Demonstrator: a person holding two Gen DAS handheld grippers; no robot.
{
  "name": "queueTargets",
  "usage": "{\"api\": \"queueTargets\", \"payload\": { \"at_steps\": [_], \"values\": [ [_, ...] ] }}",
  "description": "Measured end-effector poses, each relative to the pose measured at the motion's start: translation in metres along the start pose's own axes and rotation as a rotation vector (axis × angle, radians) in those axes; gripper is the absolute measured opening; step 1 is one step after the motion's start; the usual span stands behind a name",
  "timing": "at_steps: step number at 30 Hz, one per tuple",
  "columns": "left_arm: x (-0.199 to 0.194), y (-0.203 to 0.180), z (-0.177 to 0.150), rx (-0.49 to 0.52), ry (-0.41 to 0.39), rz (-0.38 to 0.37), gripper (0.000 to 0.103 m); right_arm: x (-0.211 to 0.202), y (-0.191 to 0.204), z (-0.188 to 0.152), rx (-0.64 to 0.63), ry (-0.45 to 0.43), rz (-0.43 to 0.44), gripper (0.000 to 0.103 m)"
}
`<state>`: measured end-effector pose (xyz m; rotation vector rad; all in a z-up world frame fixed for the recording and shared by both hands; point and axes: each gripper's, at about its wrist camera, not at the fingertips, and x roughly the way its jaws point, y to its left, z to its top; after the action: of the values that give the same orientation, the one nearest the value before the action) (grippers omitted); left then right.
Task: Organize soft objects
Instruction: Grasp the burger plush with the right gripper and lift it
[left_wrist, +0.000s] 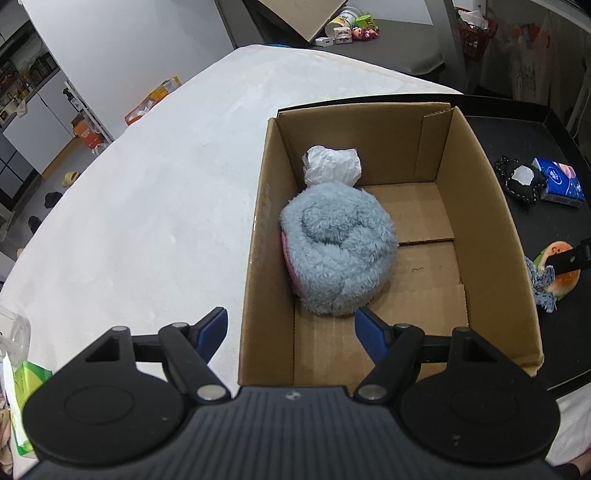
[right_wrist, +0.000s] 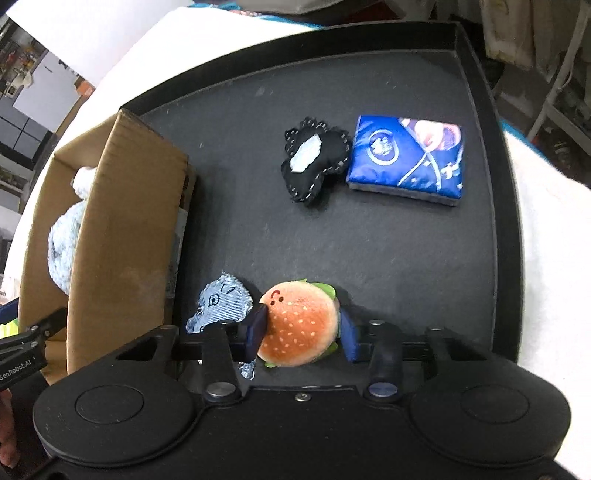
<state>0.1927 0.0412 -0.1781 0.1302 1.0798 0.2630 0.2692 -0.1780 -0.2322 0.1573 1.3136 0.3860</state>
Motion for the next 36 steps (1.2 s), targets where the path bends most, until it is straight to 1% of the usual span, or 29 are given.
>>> {"api": "queueTargets", "payload": {
  "at_steps": [5, 14, 19, 23, 27, 36],
  "values": [
    [-0.002, 0.000, 0.000, -0.006, 0.002, 0.002, 0.074, -0.011, -0.011, -0.003, 0.028, -0.028, -0.033, 0.038],
    [-0.006, 0.005, -0.002, -0.024, -0.011, -0.010, 0.074, -0.030, -0.014, -0.011, 0.037, -0.055, -0.075, 0.037],
    [0.001, 0.008, -0.002, -0.038, 0.022, -0.007, 0.074, -0.042, -0.007, -0.006, 0.029, -0.071, -0.084, 0.036],
    [0.001, 0.007, -0.003, -0.024, 0.017, -0.003, 0.074, -0.053, 0.000, -0.001, 0.029, -0.092, -0.089, 0.036],
    [0.002, 0.012, -0.003, -0.044, 0.025, -0.019, 0.074, -0.063, 0.008, 0.002, 0.021, -0.105, -0.092, 0.036],
    [0.001, 0.017, -0.005, -0.068, 0.009, -0.047, 0.074, -0.083, 0.032, 0.015, -0.009, -0.145, -0.087, 0.036]
  ]
}}
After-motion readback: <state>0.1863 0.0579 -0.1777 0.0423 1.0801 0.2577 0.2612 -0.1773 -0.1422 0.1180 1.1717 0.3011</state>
